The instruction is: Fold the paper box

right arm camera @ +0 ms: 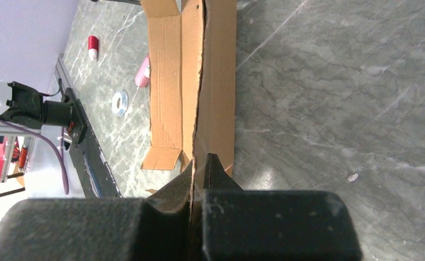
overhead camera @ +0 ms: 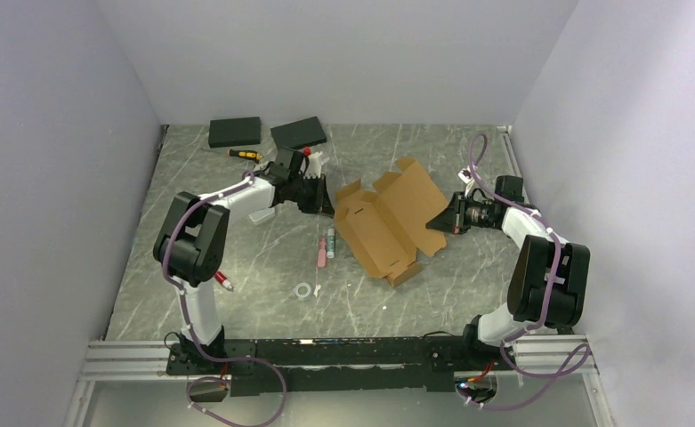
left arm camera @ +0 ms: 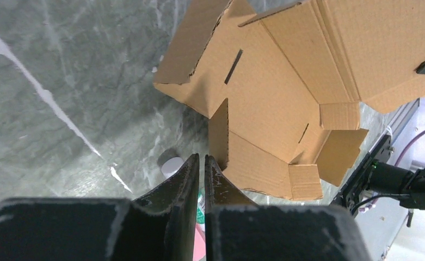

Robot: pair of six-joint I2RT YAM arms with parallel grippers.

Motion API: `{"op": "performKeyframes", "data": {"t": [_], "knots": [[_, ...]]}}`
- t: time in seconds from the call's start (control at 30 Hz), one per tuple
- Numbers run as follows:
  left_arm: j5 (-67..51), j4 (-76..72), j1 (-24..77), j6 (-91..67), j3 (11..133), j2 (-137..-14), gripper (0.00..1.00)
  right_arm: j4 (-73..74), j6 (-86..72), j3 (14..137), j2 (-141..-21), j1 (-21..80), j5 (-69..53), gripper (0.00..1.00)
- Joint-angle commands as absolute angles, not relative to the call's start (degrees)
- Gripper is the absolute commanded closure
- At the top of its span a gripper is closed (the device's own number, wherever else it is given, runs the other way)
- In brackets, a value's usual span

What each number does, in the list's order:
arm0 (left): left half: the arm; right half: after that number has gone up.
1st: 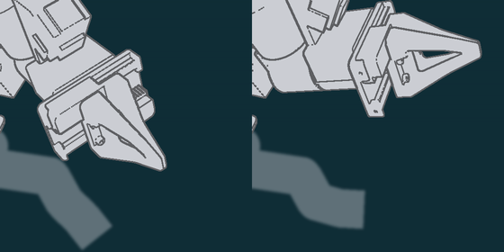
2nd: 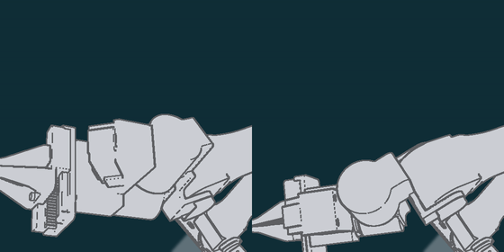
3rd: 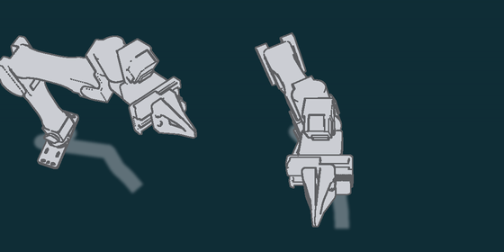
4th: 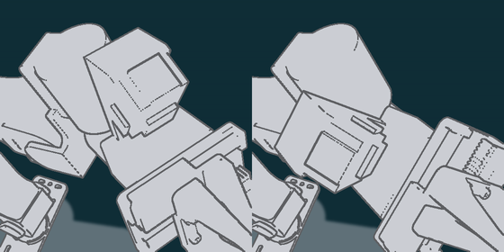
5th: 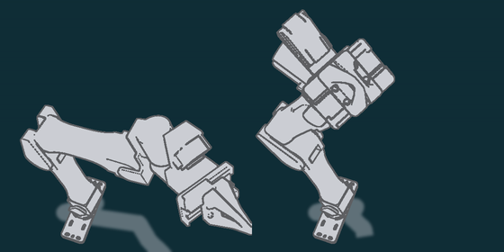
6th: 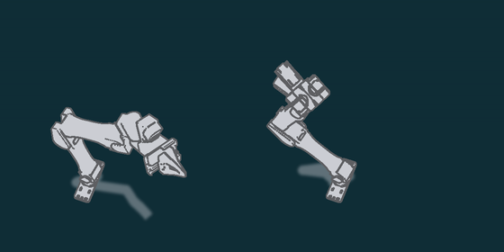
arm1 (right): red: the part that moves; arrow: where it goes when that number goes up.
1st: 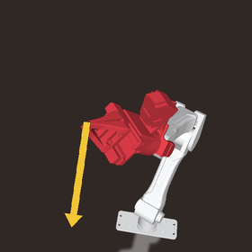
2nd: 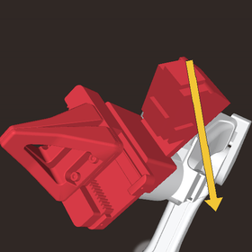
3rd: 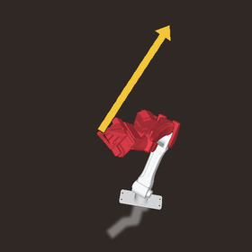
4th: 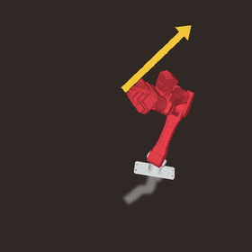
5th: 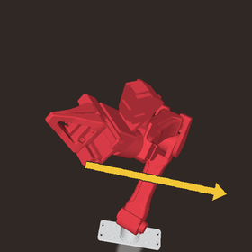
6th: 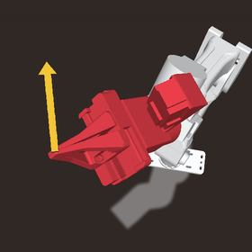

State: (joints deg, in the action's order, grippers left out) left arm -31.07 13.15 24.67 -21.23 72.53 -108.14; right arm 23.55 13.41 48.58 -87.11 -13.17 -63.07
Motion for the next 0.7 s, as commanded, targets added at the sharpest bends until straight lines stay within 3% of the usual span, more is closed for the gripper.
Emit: {"op": "performKeyframes", "data": {"t": [0.0, 0.3, 0.67], "knots": [[-35.2, 10.5, 25.8, -21.2, 75.2, -110.1, 0.87, 23.3, 14.9, 50.8, -85.8, -12.7, -63.7, 1.0], [-35.5, 10.3, 27.3, -21.8, 75.9, -111.8, 0.86, 24.0, 15.8, 51.1, -85.8, -12.2, -62.9, 1.0], [-25.3, 10.7, 26.2, -24.0, 71.0, -103.6, 0.76, 24.1, 16.1, 51.2, -85.6, -12.0, -62.4, 1.0]]}}
